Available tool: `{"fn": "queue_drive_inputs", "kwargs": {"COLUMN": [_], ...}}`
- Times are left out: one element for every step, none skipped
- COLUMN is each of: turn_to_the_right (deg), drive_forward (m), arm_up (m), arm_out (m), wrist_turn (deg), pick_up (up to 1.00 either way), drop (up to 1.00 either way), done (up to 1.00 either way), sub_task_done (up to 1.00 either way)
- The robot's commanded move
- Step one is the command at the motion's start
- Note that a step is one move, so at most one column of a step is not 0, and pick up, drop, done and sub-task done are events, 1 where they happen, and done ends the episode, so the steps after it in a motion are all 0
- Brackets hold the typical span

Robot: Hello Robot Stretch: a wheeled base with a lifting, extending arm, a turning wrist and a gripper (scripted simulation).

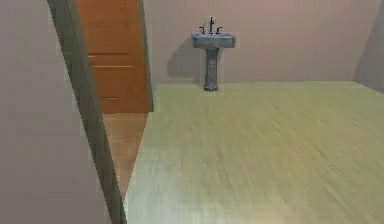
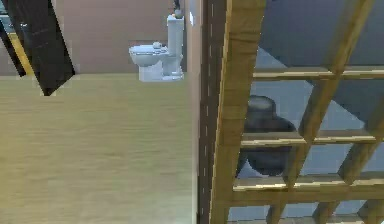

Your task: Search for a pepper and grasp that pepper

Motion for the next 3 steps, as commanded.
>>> {"fn": "queue_drive_inputs", "kwargs": {"turn_to_the_right": [45.0, 15.0, 0.0], "drive_forward": [0.00, 0.00, 0.45], "arm_up": [0.00, 0.00, 0.00], "arm_out": [0.00, 0.00, 0.00], "wrist_turn": [0.0, 0.0, 0.0], "pick_up": [0.00, 0.00, 0.00], "drop": [0.00, 0.00, 0.00], "done": [0.00, 0.00, 0.00], "sub_task_done": [0.00, 0.00, 0.00]}}
